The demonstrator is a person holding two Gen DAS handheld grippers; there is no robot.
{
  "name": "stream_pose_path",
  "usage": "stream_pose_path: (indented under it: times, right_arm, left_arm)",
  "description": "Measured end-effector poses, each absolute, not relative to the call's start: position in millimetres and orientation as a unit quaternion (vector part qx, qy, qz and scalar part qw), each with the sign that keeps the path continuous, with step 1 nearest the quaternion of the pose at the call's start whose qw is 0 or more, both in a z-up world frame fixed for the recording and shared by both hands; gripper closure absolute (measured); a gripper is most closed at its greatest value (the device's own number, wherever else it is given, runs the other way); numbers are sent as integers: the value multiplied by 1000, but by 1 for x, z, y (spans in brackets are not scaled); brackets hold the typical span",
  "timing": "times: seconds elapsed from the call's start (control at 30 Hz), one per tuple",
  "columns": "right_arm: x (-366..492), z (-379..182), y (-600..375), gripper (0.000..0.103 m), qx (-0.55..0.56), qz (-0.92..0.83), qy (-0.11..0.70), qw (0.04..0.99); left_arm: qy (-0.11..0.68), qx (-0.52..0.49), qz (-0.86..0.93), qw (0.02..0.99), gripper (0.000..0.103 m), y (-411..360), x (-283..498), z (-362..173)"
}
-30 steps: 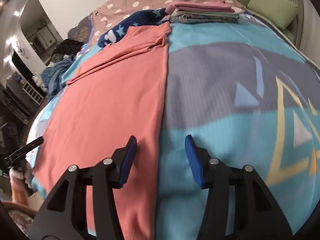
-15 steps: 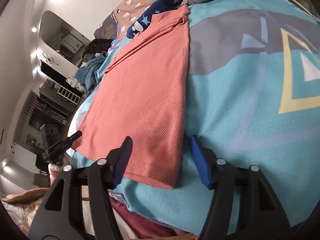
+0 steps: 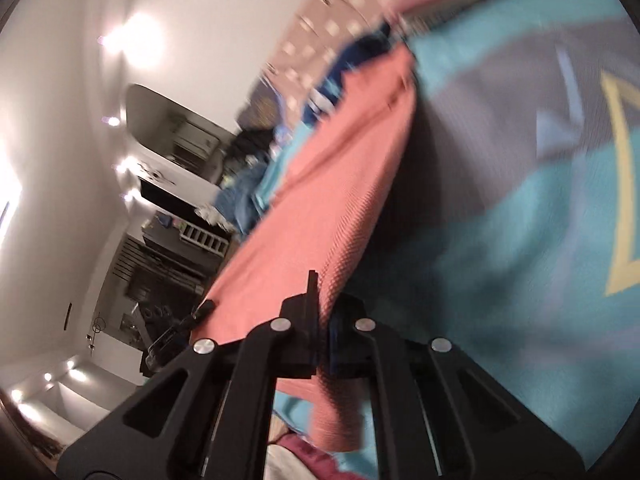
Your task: Fold small clothes
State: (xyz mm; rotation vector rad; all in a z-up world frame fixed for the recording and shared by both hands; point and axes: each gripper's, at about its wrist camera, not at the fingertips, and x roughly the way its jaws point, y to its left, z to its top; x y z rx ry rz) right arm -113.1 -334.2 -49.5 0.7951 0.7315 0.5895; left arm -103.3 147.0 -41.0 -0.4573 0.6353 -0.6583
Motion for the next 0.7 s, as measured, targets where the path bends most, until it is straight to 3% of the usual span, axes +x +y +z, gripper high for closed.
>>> stream_pose_path:
  times: [0.23,0.7]
  right_arm:
    - [-172,26,-338,99,317,295,246,867]
    - [-187,54,-339,97,262,269,157,913]
  left_arm:
    - [224,-196,-364,883,100,138,-160,20]
    - [174,-148,-329,916,99,132,-168,51]
